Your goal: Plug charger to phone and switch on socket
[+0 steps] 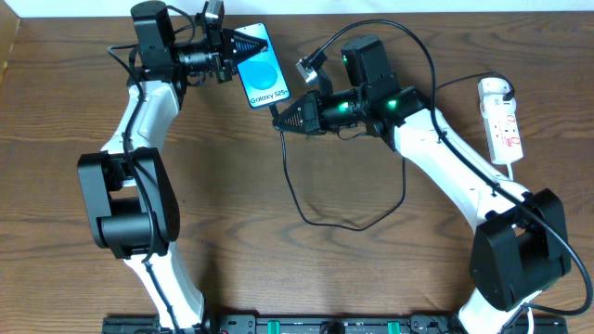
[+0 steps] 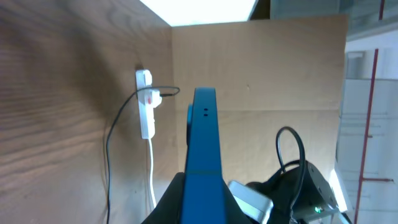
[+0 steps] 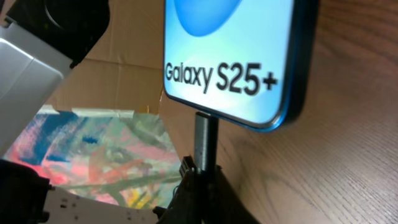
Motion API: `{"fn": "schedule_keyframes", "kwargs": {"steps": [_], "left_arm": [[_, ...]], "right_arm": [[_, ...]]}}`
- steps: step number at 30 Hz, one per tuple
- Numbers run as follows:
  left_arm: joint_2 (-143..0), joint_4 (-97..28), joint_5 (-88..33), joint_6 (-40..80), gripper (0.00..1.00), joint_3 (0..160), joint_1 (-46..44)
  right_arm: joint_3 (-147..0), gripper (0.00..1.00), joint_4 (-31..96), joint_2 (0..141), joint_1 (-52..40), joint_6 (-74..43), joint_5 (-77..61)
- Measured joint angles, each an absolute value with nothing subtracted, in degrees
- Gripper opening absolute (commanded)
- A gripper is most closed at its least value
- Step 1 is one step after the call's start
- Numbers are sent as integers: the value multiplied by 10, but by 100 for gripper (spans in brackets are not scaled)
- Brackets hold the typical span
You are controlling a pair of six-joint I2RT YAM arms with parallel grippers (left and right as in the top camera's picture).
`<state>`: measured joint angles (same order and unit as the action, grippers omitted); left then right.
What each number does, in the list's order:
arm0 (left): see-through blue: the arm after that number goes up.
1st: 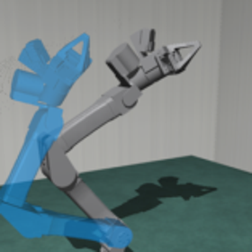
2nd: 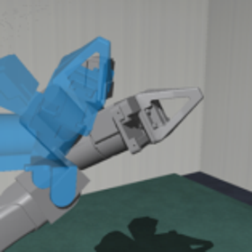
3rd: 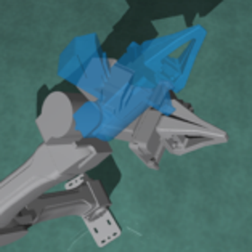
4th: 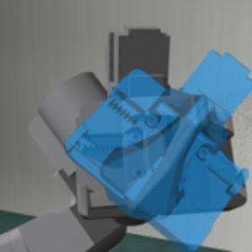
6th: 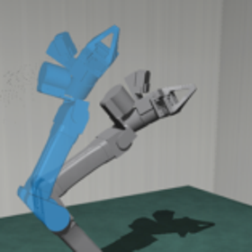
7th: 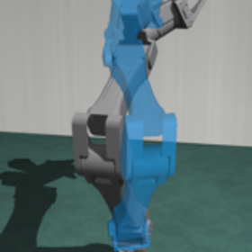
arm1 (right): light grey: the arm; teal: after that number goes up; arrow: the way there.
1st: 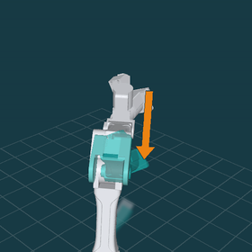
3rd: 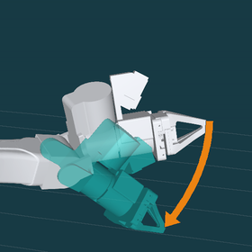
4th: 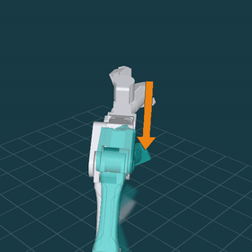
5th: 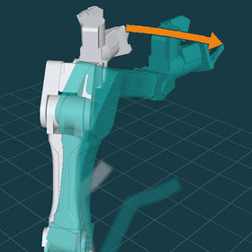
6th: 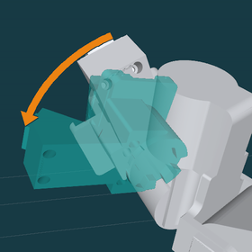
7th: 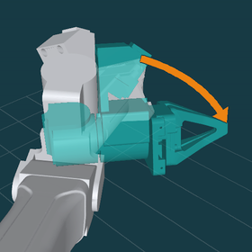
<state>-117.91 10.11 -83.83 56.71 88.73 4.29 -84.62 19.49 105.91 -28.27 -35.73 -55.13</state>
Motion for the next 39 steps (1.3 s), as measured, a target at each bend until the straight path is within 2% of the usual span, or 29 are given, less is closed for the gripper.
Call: {"fn": "schedule_keyframes", "kwargs": {"steps": [5,7,19,27,36,39], "left_arm": [[-1179,98,-865,566,7,887,40],[-1179,98,-870,565,7,887,40],[-1179,97,-872,543,7,887,40],[-1179,95,-863,512,7,862,-1],[-1179,87,-770,462,7,774,-69],[-1179,41,-729,424,7,762,-85]], "right_arm": [[-846,29,195,1059,-277,-357,-559],[-846,31,201,1059,-276,-358,-561],[-846,34,240,1054,-196,-350,-547],[-846,30,356,1005,-132,-294,-427],[-846,33,460,963,-129,-230,-283],[-846,33,477,961,-129,-218,-261]]}}
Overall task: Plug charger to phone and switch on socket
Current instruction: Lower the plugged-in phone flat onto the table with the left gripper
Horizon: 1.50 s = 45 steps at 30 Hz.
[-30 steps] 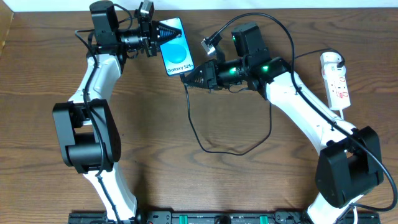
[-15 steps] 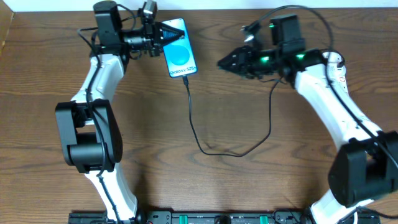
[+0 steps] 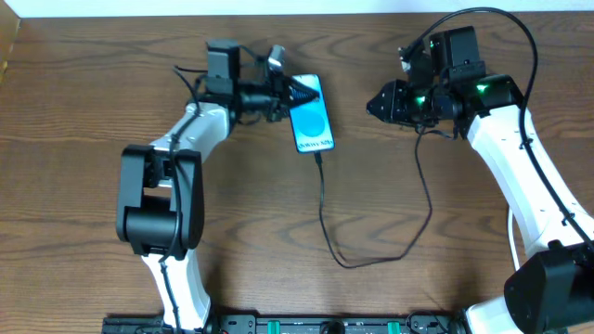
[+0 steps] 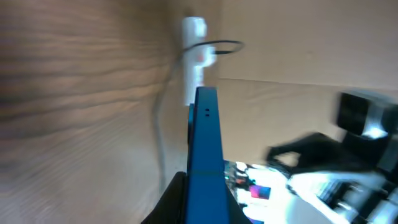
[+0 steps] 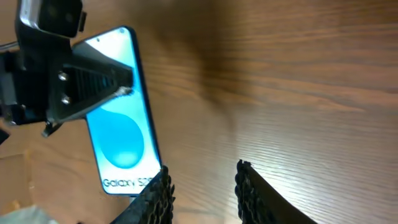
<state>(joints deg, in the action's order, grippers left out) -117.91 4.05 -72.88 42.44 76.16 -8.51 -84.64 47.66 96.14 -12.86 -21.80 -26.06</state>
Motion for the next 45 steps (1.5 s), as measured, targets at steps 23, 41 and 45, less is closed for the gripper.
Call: {"fn": "schedule_keyframes", "kwargs": {"steps": [23,41,45], "left_arm": [[-1217,-224,-510,180,7,756,-141],[-1244,-168,-505,251,25,756,-154],[-1244,-166,-510,256,30,758,-155]], "right_arm": [[-846,34,526,961,-144,-186,-195],[-846,36,536,961,-167,-186,-171],[-846,36,536,961,-169,-186,-167]]}}
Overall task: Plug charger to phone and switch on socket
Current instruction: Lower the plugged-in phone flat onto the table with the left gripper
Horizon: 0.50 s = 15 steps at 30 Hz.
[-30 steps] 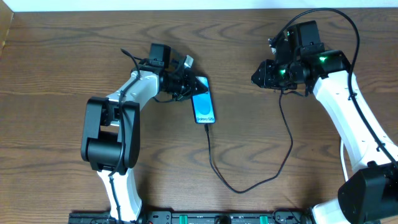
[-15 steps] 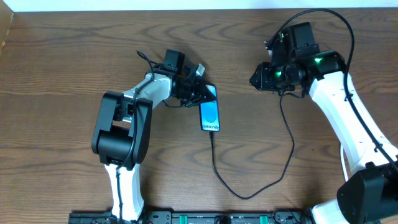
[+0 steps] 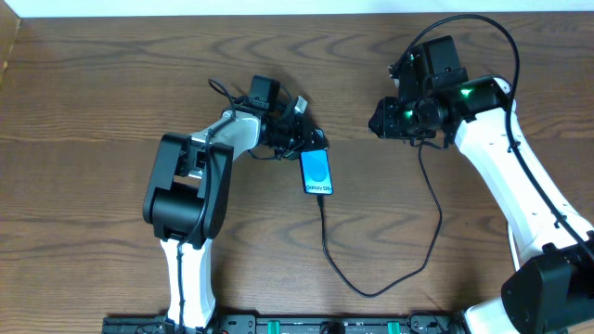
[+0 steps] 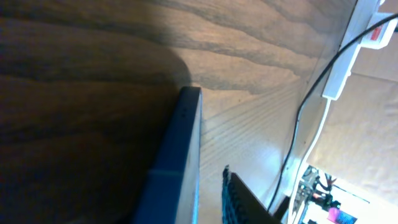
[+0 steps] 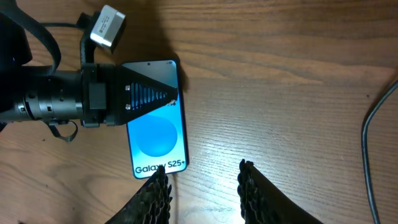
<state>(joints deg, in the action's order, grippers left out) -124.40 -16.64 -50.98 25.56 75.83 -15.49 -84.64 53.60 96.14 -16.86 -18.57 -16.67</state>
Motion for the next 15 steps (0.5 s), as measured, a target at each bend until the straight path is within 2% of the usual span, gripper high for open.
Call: {"fn": "schedule_keyframes", "kwargs": {"steps": [9,15], "left_arm": [[-1244,-172,-507,255,41,765,-156],[-1233,-207,-460,257,45,775,-159]], "right_arm": [[-846,36,539,961,-170,-182,-164],[-846,37,550,961,-170,-181,-159]]}}
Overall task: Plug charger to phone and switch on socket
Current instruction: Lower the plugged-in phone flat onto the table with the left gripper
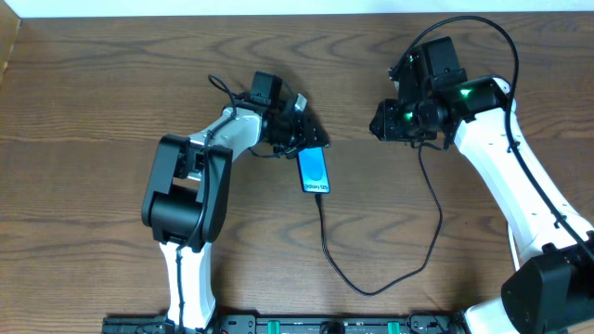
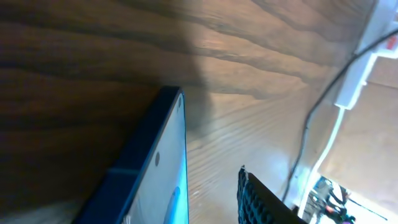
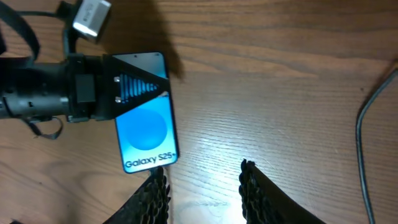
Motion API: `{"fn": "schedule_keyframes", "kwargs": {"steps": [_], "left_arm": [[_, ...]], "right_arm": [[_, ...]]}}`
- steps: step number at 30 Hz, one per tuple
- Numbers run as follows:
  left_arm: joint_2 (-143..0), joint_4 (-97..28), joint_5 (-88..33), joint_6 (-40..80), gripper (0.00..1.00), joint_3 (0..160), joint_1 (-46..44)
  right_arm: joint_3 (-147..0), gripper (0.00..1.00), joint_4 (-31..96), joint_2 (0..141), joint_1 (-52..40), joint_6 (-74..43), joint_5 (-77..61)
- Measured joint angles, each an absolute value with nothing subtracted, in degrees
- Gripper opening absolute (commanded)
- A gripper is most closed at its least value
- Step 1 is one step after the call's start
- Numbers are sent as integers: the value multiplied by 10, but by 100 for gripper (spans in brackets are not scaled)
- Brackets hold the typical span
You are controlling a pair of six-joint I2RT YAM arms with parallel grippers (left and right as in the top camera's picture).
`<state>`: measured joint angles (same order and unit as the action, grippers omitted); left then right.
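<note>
The blue phone [image 1: 314, 171] lies flat on the table, screen up, reading "Galaxy S25+" in the right wrist view [image 3: 144, 130]. A black charger cable [image 1: 327, 250] is plugged into its bottom end and loops across the table toward the right arm. My left gripper [image 1: 303, 135] is open at the phone's top end; one ribbed finger [image 2: 258, 199] stands apart from the phone's edge [image 2: 155, 180]. My right gripper [image 3: 202, 196] is open and empty, hovering to the right of the phone. The white socket strip [image 2: 354, 81] shows only in the left wrist view, far off.
Brown wooden table [image 1: 93, 139] all around. The cable's loop [image 1: 371, 291] lies near the front edge, and a stretch of it [image 3: 364, 124] runs past the right gripper. The socket strip is out of sight in the overhead view.
The left gripper has drawn back a little from the phone's top end. The phone now shows its screen face in the left wrist view. The right gripper has barely shifted.
At first my left gripper held the phone on edge while the right gripper, shut on the charger plug, had it at the phone's port. Then the right gripper was open and away, with the cable hanging from the phone. Later the phone lay on the table and the left jaws were open.
</note>
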<state>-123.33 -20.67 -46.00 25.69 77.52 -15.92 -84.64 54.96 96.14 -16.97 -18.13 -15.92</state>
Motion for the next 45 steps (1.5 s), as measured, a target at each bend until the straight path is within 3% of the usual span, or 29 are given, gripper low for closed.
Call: {"fn": "schedule_keyframes", "kwargs": {"steps": [5,23,26,29,45], "left_arm": [[-1219,-238,-403,258,57,784,-160],[-1209,-263,-333,257,58,795,-162],[-1207,-270,-324,257,67,796,-162],[-1204,-272,-317,257,70,797,-163],[-1202,-280,-309,257,72,800,-162]], "right_arm": [[-846,38,553,961,-170,-181,-155],[-846,39,561,961,-170,-181,-145],[-846,40,562,961,-170,-181,-145],[-846,40,566,961,-170,-181,-142],[-846,40,573,961,-170,-177,-141]]}}
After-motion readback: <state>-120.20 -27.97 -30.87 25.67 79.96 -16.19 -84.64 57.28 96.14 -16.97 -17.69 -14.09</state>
